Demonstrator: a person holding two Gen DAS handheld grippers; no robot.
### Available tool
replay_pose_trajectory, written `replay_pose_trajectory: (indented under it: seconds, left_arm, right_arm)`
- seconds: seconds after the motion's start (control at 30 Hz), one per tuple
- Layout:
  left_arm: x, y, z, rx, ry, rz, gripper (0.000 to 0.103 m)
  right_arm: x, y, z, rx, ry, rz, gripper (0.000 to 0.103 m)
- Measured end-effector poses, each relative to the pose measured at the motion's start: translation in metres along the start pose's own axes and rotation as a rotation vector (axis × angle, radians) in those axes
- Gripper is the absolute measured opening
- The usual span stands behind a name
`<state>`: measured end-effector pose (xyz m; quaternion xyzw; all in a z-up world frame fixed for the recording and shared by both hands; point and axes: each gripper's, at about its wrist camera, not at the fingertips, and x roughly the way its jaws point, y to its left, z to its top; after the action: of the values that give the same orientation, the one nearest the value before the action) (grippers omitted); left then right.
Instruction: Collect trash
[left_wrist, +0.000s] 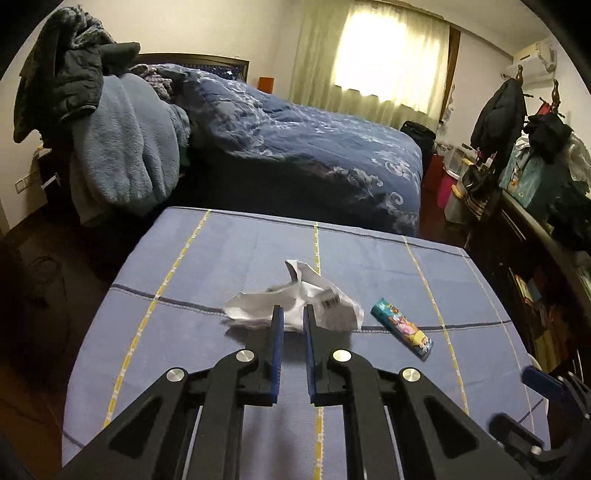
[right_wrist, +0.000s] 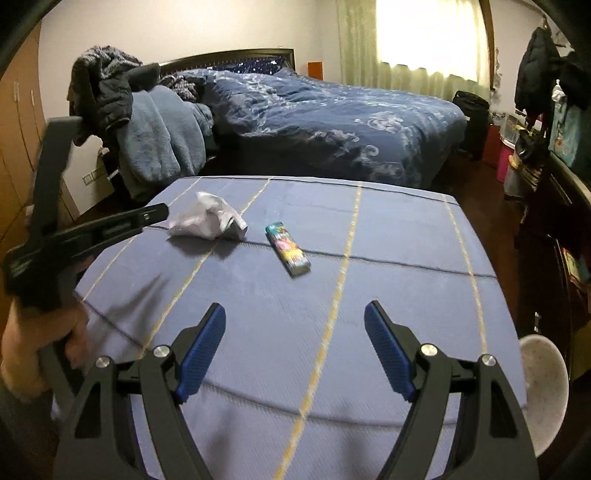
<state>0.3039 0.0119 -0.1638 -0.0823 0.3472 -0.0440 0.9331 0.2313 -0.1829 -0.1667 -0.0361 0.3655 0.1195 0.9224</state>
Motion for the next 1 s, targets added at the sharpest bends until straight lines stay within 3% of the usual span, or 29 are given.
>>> replay_pose_trajectory:
  seconds: [0.07,0.1,0.13,0.17,0.27,0.4,0.5,0.57,0.67,1.0]
  left_arm:
    - [0.011,-0.002,0.007,0.017,0.006,-0.042,0.03]
    - [0.017,-0.003,0.009,0.033,0.014,-0.042,0.068]
    - [0.022,-0.005,0.012,0.042,0.022,-0.042,0.097]
    - [0.027,-0.006,0.015,0.046,0.021,-0.055,0.099]
    - [0.045,-0.014,0.022,0.082,0.026,-0.072,0.098]
    - [0.068,-0.016,0.023,0.122,0.053,-0.003,0.097]
    - [0.079,-0.014,0.017,0.145,0.087,0.014,0.063]
    - [0.074,-0.016,0.017,0.174,0.076,0.043,0.049]
    - [0.065,-0.015,0.019,0.189,0.06,0.054,0.007]
    - [0.013,0.034,0.031,0.02,-0.023,-0.039,0.008]
  right_arm:
    - [0.006,0.004,0.008,0.005,-0.002,0.004,0.078]
    - [0.007,0.006,0.01,0.008,-0.004,0.01,0.078]
    - [0.008,0.006,0.011,0.008,-0.005,0.013,0.079]
    - [0.008,0.007,0.012,0.007,-0.007,0.014,0.079]
    - [0.014,0.009,0.014,-0.003,0.004,0.008,0.079]
    - [0.02,0.01,0.016,-0.01,0.016,0.006,0.078]
    - [0.023,0.01,0.019,-0.014,0.015,0.002,0.078]
    - [0.027,0.009,0.022,-0.012,0.02,0.0,0.078]
    - [0.035,0.009,0.026,-0.002,0.033,0.0,0.078]
    - [0.059,0.019,0.041,-0.029,0.055,-0.019,0.075]
